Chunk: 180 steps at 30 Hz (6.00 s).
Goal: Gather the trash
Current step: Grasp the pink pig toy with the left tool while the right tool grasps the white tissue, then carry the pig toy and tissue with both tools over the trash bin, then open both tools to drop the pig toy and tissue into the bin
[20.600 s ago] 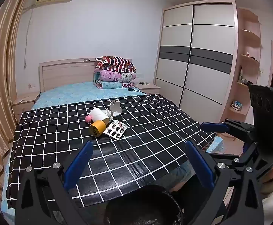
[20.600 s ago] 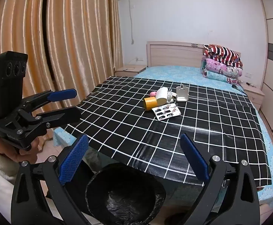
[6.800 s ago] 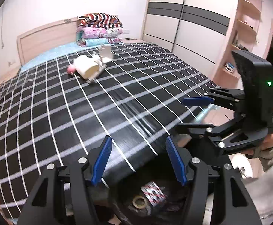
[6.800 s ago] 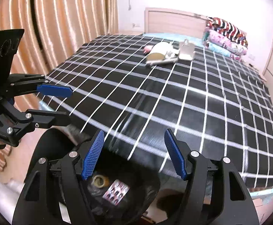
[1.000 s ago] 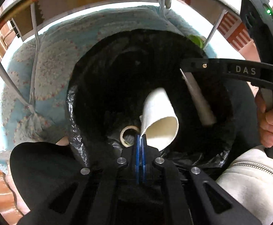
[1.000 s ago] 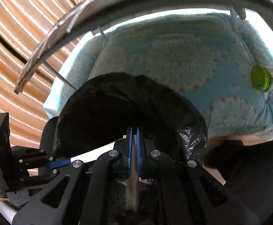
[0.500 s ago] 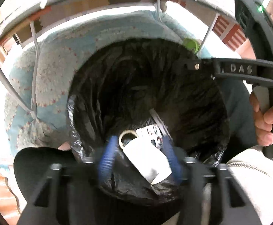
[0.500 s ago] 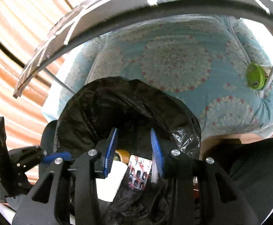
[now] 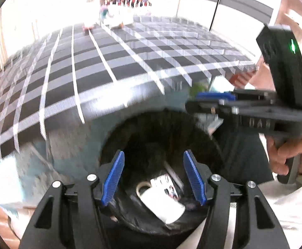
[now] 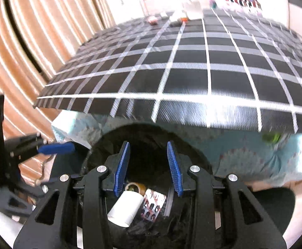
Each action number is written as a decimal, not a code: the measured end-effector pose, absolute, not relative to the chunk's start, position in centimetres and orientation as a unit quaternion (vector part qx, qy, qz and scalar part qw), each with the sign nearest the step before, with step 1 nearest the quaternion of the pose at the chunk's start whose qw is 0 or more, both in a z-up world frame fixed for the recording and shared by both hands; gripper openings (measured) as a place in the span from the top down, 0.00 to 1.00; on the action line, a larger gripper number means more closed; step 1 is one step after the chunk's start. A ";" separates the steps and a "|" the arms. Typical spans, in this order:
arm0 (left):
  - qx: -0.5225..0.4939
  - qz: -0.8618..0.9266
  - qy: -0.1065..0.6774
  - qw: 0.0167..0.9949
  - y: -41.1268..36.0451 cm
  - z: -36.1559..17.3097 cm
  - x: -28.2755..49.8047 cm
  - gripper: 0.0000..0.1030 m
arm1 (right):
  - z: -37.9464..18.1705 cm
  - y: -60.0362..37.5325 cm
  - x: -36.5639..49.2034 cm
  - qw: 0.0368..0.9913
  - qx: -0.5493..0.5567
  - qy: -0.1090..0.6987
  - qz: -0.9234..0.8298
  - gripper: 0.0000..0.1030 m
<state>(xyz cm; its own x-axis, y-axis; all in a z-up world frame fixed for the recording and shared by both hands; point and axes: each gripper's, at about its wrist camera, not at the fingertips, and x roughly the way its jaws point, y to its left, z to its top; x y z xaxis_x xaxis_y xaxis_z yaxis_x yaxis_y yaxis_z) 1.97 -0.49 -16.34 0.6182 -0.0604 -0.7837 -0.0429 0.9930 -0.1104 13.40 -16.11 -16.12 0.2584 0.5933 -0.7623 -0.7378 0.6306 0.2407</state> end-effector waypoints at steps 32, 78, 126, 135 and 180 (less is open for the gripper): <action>-0.054 0.072 0.331 0.939 11.2 -6.5 13.4 0.45 | -8.2 -8.8 23.9 0.834 -0.087 0.353 0.416 0.64; -0.141 0.083 0.395 0.904 22.0 -12.3 31.2 0.67 | -12.3 -1.0 35.0 0.833 -0.048 0.418 0.360 0.78; -0.052 0.018 0.311 0.949 3.6 -5.1 7.3 0.67 | -8.1 -13.6 17.0 0.814 -0.095 0.372 0.435 0.78; -0.055 -0.007 0.354 0.934 1.6 -8.8 5.4 0.67 | -11.0 -14.7 14.0 0.786 -0.106 0.405 0.455 0.78; -0.088 -0.018 0.546 0.833 0.1 -26.5 5.6 0.61 | -26.8 -14.3 12.5 0.691 -0.195 0.571 0.398 0.64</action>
